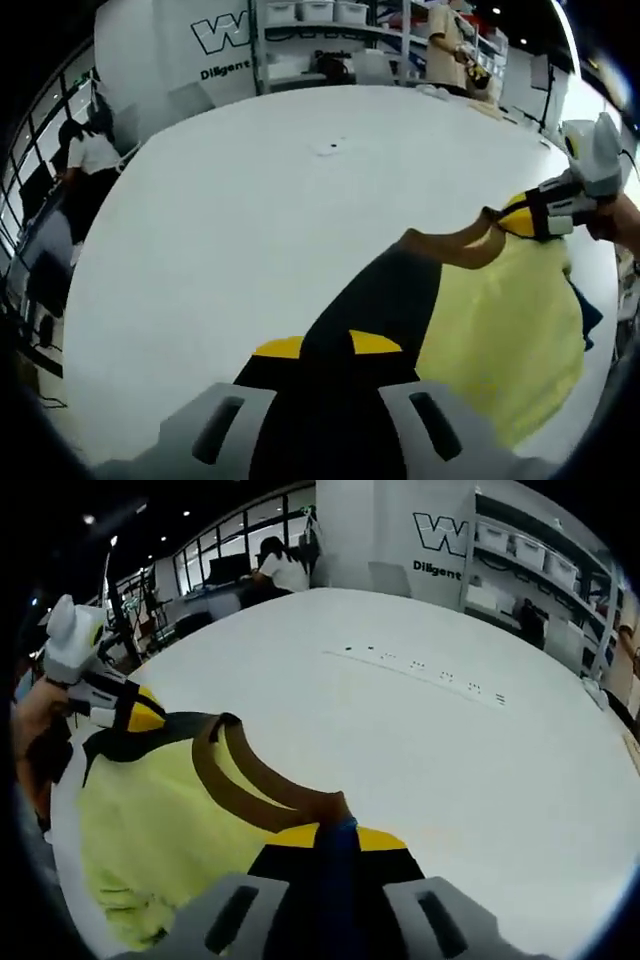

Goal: Fold the garment on the visible template until the final outline fits inside the template.

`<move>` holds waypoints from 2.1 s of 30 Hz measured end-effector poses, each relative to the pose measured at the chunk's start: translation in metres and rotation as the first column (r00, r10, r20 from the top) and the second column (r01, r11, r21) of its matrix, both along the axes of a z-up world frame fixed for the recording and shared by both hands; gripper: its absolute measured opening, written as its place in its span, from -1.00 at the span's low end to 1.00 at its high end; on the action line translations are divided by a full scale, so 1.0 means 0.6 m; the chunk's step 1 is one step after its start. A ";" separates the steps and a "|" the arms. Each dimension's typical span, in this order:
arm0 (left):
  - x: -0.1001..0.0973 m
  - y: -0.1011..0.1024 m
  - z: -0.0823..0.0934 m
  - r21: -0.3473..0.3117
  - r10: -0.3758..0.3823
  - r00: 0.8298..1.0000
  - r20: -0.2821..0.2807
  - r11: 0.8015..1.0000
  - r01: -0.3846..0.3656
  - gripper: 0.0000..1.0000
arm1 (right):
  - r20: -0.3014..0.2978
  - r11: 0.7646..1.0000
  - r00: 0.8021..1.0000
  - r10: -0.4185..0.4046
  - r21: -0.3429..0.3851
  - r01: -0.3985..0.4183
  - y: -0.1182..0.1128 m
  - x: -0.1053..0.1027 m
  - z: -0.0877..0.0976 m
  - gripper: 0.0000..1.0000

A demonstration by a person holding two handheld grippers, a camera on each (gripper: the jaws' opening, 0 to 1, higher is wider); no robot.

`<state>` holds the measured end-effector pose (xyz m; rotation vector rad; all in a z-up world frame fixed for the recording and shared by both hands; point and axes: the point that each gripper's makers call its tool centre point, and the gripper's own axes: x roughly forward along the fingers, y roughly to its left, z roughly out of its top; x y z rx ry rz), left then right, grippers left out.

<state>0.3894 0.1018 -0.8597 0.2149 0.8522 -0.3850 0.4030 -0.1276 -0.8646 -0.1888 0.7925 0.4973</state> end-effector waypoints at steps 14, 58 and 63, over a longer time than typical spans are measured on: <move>0.013 0.012 0.000 0.043 0.002 0.999 0.038 0.999 -0.004 -0.94 | 0.075 0.999 0.997 -0.002 -0.033 0.004 0.000 0.018 0.027 -1.00; 0.117 0.053 0.018 0.031 0.100 0.973 0.209 0.994 -0.109 -0.95 | 0.241 0.994 0.964 -0.111 0.013 0.111 0.037 0.165 0.015 -1.00; 0.113 0.053 0.008 0.034 0.100 0.977 0.190 0.994 -0.108 -0.95 | 0.219 0.991 0.967 -0.131 0.021 0.130 0.035 0.169 0.001 -1.00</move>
